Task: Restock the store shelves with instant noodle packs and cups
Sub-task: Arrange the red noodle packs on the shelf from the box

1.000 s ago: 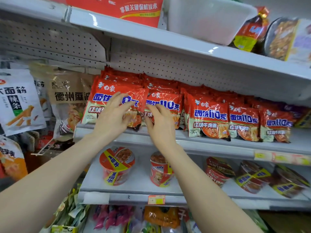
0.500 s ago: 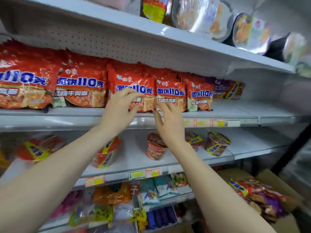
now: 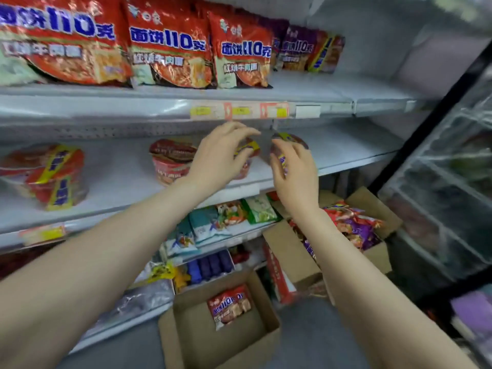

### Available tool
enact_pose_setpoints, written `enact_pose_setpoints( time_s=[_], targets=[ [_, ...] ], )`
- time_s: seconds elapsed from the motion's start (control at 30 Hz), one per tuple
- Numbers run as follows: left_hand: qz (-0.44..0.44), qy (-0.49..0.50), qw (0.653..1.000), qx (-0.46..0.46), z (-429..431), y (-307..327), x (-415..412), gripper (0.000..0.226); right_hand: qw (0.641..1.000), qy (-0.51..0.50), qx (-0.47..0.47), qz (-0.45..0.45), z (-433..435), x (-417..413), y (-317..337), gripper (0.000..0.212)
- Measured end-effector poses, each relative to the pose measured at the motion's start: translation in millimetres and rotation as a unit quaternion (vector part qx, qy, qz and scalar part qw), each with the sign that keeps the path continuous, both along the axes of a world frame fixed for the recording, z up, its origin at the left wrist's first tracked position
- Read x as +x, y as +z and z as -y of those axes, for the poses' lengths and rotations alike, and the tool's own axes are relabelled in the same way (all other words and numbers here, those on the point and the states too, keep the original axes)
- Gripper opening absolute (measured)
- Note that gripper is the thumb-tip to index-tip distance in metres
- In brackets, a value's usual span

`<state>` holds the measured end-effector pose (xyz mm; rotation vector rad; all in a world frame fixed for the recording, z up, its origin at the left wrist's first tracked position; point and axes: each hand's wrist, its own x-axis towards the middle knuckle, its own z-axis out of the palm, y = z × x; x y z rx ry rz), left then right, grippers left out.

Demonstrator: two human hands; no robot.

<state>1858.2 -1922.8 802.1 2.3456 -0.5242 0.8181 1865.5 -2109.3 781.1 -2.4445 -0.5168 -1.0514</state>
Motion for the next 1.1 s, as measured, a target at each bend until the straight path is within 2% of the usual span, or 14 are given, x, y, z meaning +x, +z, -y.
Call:
enact_pose_setpoints(
  time_s=[0.27, 0.6, 0.73, 0.93, 1.1],
  targets=[
    [-0.117, -0.076, 0.99, -0.012, 44, -115, 25, 0.035, 0.994, -0.052, 0.035, -0.095, 52, 5, -102, 0.032],
    [-0.3, -0.112, 0.947, -0.026, 65, -269, 33, 0.034, 0.961, -0.112, 0.116, -0.227, 58, -12, -248, 0.031],
    [-0.363, -0.098, 0.926, -0.035, 78, -333, 29, 0.032, 0.941, -0.115, 0.117, -0.295, 66, -19, -318, 0.033],
    [-0.41, -0.05, 0.909, -0.048, 101, -439, 27, 0.03, 0.908, -0.128, 0.161, -0.364, 87, -16, -424, 0.034],
    [-0.485, -0.038, 0.871, -0.069, 116, -546, 22, 0.035, 0.882, -0.121, 0.164, -0.425, 108, -17, -511, 0.039]
  ],
)
